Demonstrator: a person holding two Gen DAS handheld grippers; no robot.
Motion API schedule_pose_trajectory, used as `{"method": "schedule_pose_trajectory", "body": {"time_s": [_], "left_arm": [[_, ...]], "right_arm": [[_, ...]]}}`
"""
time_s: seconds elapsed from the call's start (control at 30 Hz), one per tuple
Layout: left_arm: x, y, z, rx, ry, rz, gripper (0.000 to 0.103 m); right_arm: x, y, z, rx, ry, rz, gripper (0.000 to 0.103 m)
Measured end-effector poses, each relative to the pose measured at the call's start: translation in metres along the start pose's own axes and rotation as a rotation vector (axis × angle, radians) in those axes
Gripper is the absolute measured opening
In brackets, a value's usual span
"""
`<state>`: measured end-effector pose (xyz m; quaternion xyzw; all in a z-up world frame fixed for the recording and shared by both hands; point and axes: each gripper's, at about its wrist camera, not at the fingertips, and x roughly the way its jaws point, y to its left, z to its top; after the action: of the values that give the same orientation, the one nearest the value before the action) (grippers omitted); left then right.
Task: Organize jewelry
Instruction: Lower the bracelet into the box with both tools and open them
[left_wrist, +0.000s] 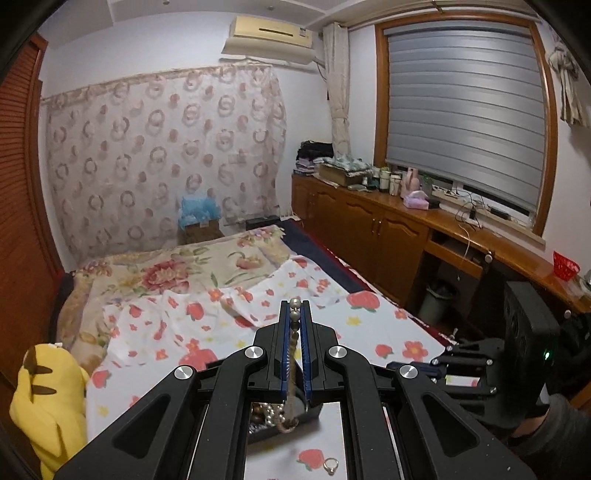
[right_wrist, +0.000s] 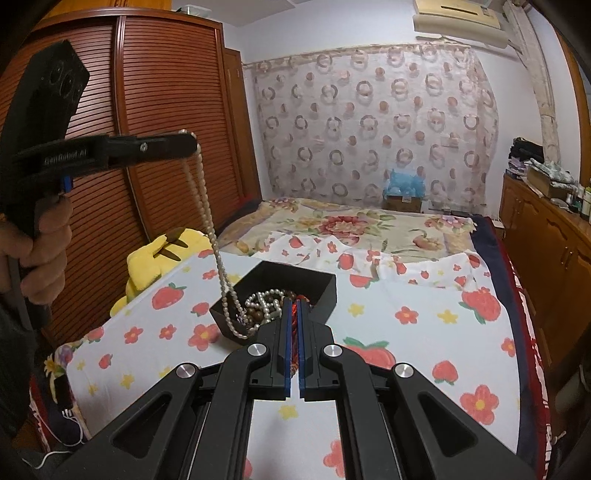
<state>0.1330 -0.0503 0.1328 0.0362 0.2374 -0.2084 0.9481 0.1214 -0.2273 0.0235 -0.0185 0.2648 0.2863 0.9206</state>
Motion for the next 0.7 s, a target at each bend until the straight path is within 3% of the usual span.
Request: {"method": "schedule_pose_trajectory", "body": {"time_s": [0.37, 0.7], "left_arm": [[0.007, 0.024, 0.017, -0.016, -0.006, 0.063, 0.004], [0.053, 0.045, -0.025, -0.060, 0.098, 0.092, 0.004]], "right_arm": [[0.029, 0.006, 0.023, -0.014, 0.015, 0.016, 0.003], [0.072, 0.001, 0.037, -0.001, 0.040, 0.025, 0.003]]}}
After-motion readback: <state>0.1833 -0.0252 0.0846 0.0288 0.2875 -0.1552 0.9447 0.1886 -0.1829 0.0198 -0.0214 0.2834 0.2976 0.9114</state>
